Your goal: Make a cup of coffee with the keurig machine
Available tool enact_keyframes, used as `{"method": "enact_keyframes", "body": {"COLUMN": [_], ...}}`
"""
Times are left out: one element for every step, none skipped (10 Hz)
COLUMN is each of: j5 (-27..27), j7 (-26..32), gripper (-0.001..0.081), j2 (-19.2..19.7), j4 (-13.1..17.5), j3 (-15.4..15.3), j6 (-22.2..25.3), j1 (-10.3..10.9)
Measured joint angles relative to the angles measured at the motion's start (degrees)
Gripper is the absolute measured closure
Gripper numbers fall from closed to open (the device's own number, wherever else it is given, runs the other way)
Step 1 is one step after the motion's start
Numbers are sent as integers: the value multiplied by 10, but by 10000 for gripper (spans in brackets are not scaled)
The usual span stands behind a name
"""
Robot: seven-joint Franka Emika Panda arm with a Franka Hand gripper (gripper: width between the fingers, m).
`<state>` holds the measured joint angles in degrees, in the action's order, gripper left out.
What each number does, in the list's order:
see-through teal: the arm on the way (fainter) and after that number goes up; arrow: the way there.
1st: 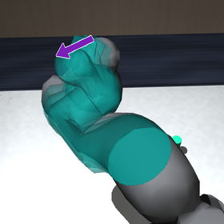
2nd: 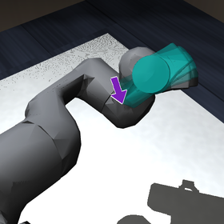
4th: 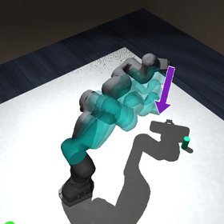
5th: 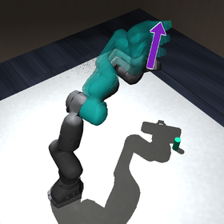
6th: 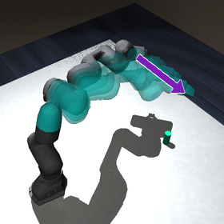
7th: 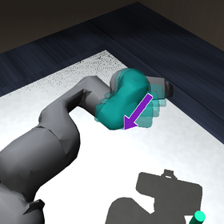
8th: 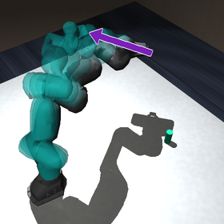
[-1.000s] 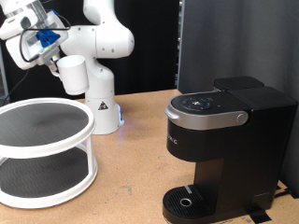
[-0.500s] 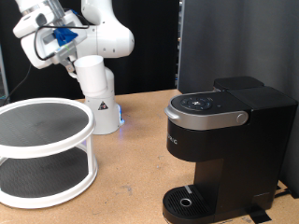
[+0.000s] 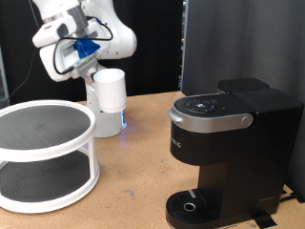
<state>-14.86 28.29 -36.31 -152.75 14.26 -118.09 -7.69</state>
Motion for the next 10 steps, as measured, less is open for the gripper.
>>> {"method": "enact_keyframes", "body": {"j5": [-2, -2, -2, -2, -2, -2, -2, -1, -1, -1], "j7": [-6, -5, -4, -2, 2, 11, 16, 17, 17, 17], "gripper": [733, 733, 733, 733, 733, 733, 733, 733, 733, 733], "j2": [21, 21, 21, 20, 20, 20, 21, 22, 24, 28], "j4": [13, 12, 12, 13, 14, 14, 15, 17, 19, 21], "j3": [-4, -4, -4, -4, -4, -5, -7, -9, -11, -13], "j6": [-1, -1, 1, 1, -3, -11, -19, -21, -24, -29], "j1": [4, 4, 4, 4, 4, 4, 5, 5, 5, 5]}}
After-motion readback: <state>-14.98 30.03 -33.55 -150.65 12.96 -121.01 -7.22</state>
